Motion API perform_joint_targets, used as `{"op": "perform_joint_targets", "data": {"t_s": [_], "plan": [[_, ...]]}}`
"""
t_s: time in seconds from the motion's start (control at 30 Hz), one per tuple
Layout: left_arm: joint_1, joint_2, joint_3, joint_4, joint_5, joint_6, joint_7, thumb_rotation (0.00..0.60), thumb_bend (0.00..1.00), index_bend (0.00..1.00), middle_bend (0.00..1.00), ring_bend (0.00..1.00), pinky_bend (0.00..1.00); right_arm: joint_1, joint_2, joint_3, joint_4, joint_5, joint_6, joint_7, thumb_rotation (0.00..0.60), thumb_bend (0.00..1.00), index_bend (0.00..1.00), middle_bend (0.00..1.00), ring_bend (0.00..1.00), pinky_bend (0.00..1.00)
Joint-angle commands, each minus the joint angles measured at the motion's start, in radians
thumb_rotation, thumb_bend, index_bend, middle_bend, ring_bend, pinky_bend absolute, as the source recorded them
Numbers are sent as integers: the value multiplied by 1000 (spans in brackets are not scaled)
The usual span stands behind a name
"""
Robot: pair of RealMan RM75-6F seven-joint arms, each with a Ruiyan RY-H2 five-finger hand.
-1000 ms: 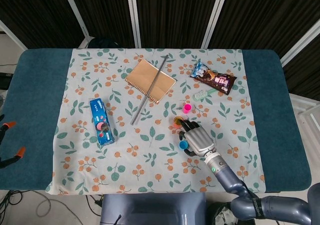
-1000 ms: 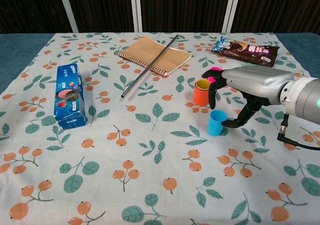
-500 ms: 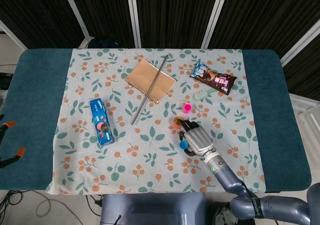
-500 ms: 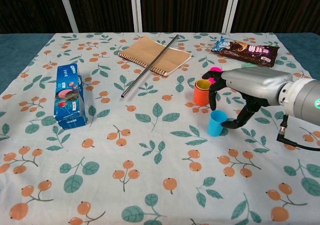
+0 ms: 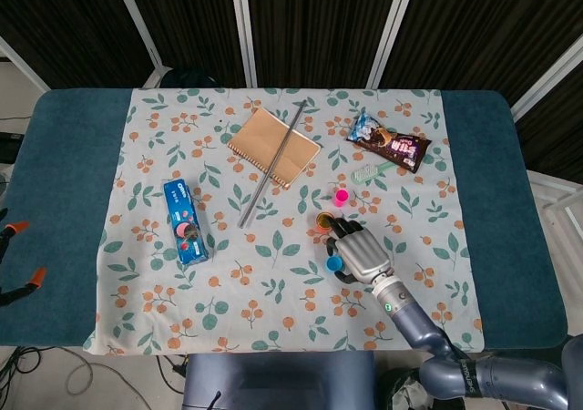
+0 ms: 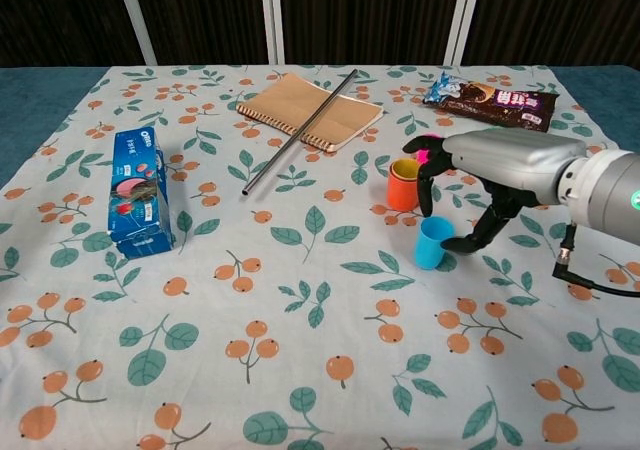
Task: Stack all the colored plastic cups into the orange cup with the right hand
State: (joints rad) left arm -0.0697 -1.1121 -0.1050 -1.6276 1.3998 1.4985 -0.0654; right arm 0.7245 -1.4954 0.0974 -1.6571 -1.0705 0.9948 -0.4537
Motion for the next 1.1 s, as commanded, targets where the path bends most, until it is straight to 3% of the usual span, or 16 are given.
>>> {"op": "perform_joint_targets", "data": {"t_s": [0.03, 0.3, 0.6, 1.1], "plan": [[0, 0, 0, 0, 0, 0, 0, 600, 242, 211, 11, 0, 0, 6, 16, 11, -18, 2, -1, -8, 600, 362, 526, 0, 110, 188], [0, 2, 0, -2, 1, 1, -4, 600, 242, 211, 11, 0, 0, 39, 63, 69, -58, 41, -3, -38, 600, 362, 527, 0, 111, 188], [0, 1, 0, -1, 1, 0, -4, 600, 243, 211, 11, 0, 0, 116, 118, 153, -59, 187, -46, -94, 600, 362, 526, 0, 111, 188], [0, 3, -2, -3, -2, 0, -6, 600, 242, 211, 11, 0, 0, 187, 89, 171, 22, 326, -71, -109, 600, 362, 526, 0, 111, 191]]}}
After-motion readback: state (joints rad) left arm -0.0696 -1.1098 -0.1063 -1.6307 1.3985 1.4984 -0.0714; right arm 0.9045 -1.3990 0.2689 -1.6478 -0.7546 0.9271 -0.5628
